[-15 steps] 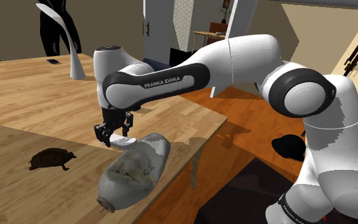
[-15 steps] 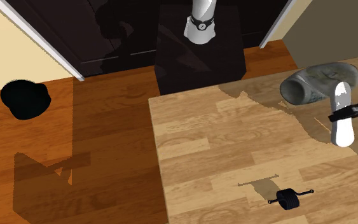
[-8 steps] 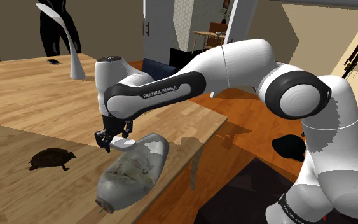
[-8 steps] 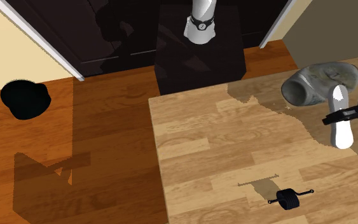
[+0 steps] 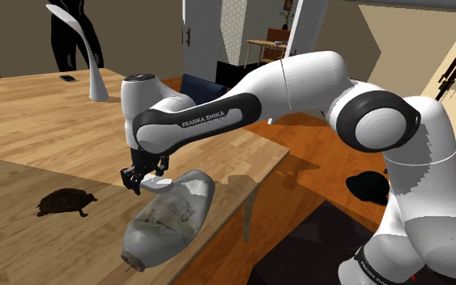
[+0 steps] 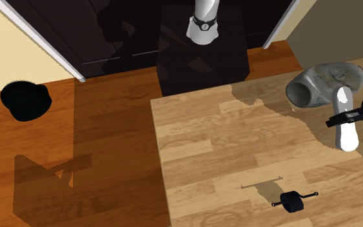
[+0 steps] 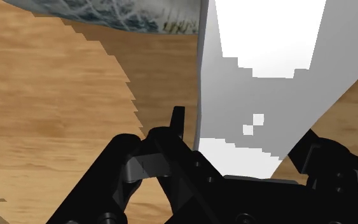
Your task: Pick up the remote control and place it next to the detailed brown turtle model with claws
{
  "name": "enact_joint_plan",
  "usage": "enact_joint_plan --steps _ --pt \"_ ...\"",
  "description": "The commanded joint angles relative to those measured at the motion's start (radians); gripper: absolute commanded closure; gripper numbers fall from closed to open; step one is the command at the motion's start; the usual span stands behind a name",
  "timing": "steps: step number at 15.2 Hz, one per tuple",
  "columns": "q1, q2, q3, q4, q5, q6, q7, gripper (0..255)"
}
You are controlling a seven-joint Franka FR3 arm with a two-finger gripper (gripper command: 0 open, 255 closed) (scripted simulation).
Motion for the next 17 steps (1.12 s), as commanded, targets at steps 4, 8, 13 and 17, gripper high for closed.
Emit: enact_joint_plan --steps 4,8,13,17 --pt "0.001 0.01 0.0 -0.001 0.0 -0.003 0.001 0" --pt "-0.002 -0.019 0.002 0.02 0.004 -0.052 -0.003 0" --pt "-0.002 -0.036 0.004 0.054 0.007 -0.103 -0.005 0" --pt "-0.002 -0.035 0.004 0.054 0.007 -0.103 -0.005 0"
